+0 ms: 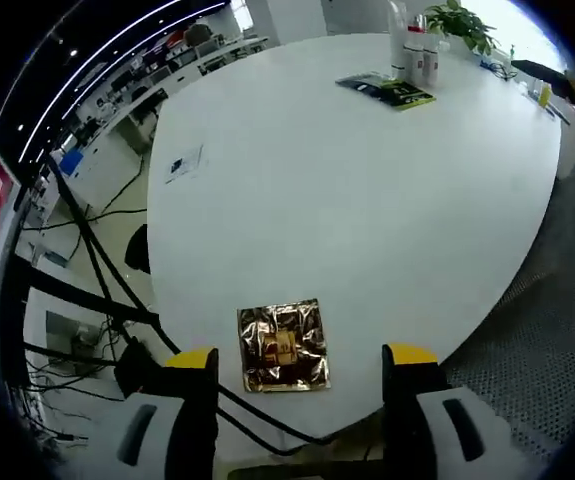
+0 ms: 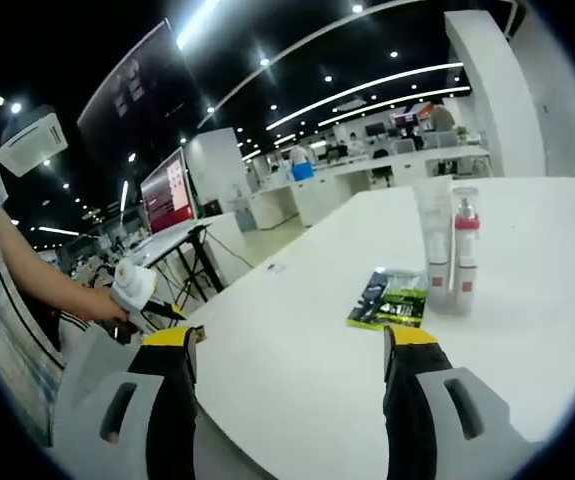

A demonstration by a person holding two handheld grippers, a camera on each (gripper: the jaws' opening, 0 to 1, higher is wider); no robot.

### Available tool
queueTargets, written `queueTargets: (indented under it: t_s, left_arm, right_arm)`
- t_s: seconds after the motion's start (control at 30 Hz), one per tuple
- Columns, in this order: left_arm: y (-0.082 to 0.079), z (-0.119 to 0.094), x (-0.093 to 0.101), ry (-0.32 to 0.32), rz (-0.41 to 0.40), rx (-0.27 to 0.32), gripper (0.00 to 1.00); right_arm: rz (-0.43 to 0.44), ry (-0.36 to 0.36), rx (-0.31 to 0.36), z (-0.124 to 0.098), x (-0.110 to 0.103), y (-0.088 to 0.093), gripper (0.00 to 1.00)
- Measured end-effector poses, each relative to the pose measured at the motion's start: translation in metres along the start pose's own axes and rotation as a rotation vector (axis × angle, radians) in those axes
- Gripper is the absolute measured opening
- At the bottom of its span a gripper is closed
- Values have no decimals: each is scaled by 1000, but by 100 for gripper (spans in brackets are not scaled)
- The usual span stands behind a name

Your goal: Arrange the skincare products in the storage area until every visible bottle or jar stands upright without overlapping.

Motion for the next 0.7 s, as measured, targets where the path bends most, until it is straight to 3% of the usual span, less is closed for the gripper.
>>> queueTargets:
  t_s: [0.27,0.4,0.47,0.6,0.7]
  left_arm:
    - [-1,2,-3,26,-65,13,67]
    - [6,1,6,93,-122,-28,60]
    - [7,2,4,95,-142,-13,58]
    - [11,4,8,135,-256,15,58]
    - [11,3,9,133,-212,34,56]
  right_arm:
    - [-103,-23,-30,1,-9,2,64]
    - [-133,-26,-30,3,-11,0,60]
    - [-138,-30,-33,3,-11,1,58]
    - [-185,-50,-40,0,-15,1,55]
    - [-184,-40,-39,2,-14,1,52]
Point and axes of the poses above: the point that each gripper's makers call its tool centre point, and the gripper's own axes: z roughly forward along the fingers, x roughly to its right, y roughly out of its underside, the point moved 5 cm from there along -z, roughly backward along the fingers, and after that the axes turned 11 degrees about -z, right-handed, at the moved point
